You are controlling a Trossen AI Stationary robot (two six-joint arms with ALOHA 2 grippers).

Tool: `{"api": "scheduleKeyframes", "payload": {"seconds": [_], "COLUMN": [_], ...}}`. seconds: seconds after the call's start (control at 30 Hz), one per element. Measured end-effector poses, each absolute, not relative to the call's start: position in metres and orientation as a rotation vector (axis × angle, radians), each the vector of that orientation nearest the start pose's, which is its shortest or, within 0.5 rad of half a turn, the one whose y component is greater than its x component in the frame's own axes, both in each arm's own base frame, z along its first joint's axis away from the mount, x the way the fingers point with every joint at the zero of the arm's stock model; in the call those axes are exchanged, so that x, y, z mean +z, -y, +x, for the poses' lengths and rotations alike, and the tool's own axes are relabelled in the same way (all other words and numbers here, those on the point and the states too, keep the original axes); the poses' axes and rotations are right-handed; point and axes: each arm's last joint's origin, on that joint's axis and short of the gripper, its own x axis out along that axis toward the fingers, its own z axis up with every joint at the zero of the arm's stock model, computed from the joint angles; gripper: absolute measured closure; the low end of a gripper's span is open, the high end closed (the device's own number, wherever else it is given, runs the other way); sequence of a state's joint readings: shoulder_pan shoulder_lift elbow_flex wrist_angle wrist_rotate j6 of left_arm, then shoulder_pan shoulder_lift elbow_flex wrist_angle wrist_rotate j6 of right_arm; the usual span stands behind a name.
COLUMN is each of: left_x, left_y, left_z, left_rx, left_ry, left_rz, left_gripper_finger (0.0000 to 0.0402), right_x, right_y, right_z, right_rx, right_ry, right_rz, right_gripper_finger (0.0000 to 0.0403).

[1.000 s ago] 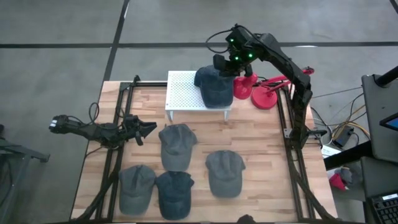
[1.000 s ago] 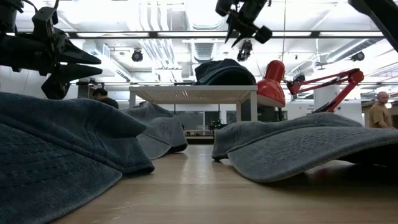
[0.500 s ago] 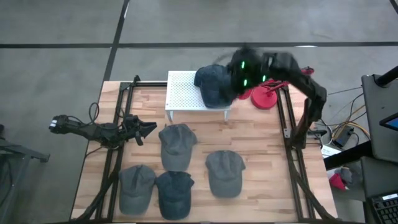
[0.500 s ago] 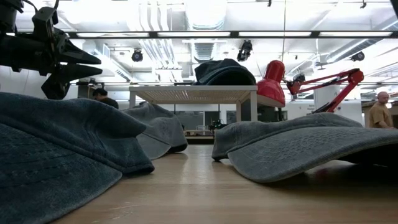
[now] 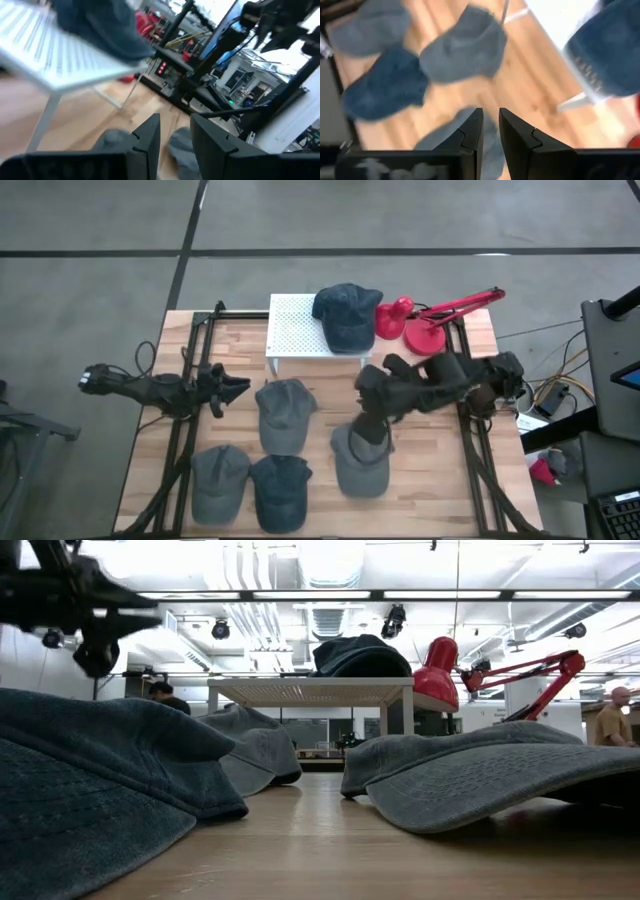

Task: Pick & Place hat
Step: Stack the blue cap on the stacked blue caps on the shelf

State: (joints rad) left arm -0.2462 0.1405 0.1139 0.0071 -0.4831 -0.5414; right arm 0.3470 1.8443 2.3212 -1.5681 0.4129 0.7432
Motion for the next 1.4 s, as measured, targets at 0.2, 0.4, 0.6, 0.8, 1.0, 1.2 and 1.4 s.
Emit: {"api": "scheduleKeyframes", "payload": {"seconds": [0.2, 0.4, 0.6, 0.8, 1.0, 1.2, 1.4], "left_x": [0.227, 0.262, 0.294, 0.327, 0.350, 0.364, 0.370], "left_y": [0.011, 0.015, 0.028, 0.048, 0.076, 0.113, 0.150], "left_z": [0.098, 0.110, 0.139, 0.173, 0.201, 0.220, 0.239], "left_rx": [0.226, 0.214, 0.203, 0.202, 0.232, 0.295, 0.356], "left_ry": [0.085, 0.058, -0.088, -0.303, -0.502, -0.672, -0.791], "left_rz": [-0.437, -0.364, -0.297, -0.305, -0.421, -0.553, -0.635], "left_gripper_finger": [0.0294, 0.0294, 0.0294, 0.0294, 0.0294, 0.0294, 0.0294], "right_x": [0.436, 0.411, 0.384, 0.360, 0.332, 0.304, 0.285], "right_y": [-0.109, -0.098, -0.083, -0.067, -0.056, -0.050, -0.047], "right_z": [0.284, 0.257, 0.219, 0.181, 0.156, 0.143, 0.137], "right_rx": [-0.430, -0.495, -0.469, -0.380, -0.295, -0.226, -0.168], "right_ry": [-0.922, -0.978, -0.910, -0.736, -0.585, -0.452, -0.323], "right_rz": [0.198, 0.170, 0.225, 0.329, 0.367, 0.382, 0.376], "right_gripper_finger": [0.0357, 0.0368, 0.0377, 0.0388, 0.0393, 0.0391, 0.0390]}}
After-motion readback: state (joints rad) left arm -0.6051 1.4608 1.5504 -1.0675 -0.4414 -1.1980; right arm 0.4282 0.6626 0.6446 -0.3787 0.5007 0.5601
